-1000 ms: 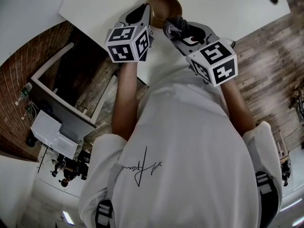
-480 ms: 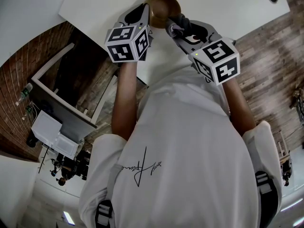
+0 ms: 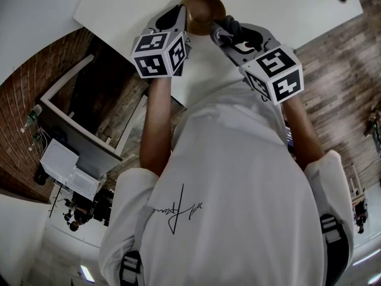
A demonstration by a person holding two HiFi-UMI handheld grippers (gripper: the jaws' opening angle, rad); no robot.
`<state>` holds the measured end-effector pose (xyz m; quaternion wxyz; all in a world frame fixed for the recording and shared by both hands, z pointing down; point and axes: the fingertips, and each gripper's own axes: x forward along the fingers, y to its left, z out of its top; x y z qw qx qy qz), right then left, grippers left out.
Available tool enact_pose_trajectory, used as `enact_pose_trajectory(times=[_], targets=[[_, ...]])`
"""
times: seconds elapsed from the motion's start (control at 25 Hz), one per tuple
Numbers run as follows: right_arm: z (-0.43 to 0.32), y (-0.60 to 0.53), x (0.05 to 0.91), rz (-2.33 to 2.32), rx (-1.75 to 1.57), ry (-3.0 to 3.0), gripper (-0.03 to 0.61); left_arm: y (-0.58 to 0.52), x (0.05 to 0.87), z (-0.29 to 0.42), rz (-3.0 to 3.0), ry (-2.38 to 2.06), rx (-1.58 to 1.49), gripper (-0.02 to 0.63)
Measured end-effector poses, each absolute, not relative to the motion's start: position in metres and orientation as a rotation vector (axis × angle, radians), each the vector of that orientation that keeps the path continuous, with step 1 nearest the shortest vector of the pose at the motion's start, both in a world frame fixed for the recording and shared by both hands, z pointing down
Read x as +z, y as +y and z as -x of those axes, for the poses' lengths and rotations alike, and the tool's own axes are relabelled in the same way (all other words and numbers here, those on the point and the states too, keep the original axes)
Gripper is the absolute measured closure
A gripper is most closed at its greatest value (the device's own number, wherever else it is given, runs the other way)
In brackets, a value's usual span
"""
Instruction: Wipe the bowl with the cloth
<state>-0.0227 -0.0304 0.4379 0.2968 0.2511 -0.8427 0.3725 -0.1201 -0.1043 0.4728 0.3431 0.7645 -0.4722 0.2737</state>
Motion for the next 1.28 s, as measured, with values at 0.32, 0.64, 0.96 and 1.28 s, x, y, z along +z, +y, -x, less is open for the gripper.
enact_pose_trajectory(times=[0.32,0.64,0.96,1.28], targets=[[0.019,-0.034,0.439,-0.655,0.960,-2.237,0.396,-0.105,0.473,0.120,-1.988,-1.222,0.711,0.578],[0.014,-0.041,0.439,-0.668,0.942,-2.234,0.396,-0.104,0.473,0.122,-1.984,-1.223,0.709,0.579],[0.012,-0.048,0.439,-0.653,0.911,-2.235,0.396,-0.105,0.473,0.123,-1.983,-1.225,0.708,0.579],[0.008,-0.054,0.439,-0.649,0.888,-2.235,0.396,-0.105,0.472,0.121,-1.985,-1.225,0.708,0.579]])
